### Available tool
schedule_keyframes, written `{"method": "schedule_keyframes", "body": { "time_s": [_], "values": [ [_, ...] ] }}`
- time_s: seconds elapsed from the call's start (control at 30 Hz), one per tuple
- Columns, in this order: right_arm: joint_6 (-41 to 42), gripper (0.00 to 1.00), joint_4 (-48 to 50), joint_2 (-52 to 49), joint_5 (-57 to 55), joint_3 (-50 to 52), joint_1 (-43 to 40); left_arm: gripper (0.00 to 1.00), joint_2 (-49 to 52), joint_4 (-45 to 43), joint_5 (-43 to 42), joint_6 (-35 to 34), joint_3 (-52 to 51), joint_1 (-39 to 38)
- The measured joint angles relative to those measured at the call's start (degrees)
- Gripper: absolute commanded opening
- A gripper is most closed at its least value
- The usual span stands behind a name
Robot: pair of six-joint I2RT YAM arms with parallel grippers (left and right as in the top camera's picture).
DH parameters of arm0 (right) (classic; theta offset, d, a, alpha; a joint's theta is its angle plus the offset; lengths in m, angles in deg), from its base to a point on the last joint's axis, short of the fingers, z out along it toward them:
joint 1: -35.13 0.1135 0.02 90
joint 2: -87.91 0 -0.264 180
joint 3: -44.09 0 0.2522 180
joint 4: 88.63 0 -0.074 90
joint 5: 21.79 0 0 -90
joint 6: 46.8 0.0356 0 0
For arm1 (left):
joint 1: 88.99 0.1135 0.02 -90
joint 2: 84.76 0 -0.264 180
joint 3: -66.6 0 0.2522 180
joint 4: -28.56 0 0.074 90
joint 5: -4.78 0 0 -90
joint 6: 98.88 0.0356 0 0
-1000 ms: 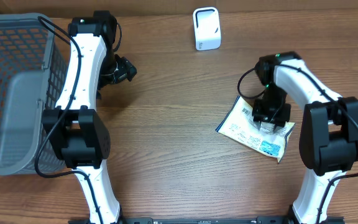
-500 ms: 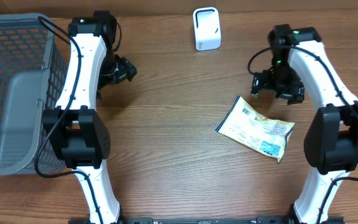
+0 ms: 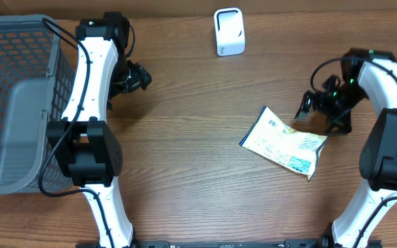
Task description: Scan the item barcode
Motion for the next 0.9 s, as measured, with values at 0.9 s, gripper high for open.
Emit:
{"method": "schedule_keyframes", "body": {
  "time_s": [0.9],
  "values": [
    [-1.5, 0.75, 6.1, 0.5, 13.3, 13.4, 11.1, 1.00, 0.0, 0.0, 0.0, 0.0, 0.0, 0.0]
  ]
}}
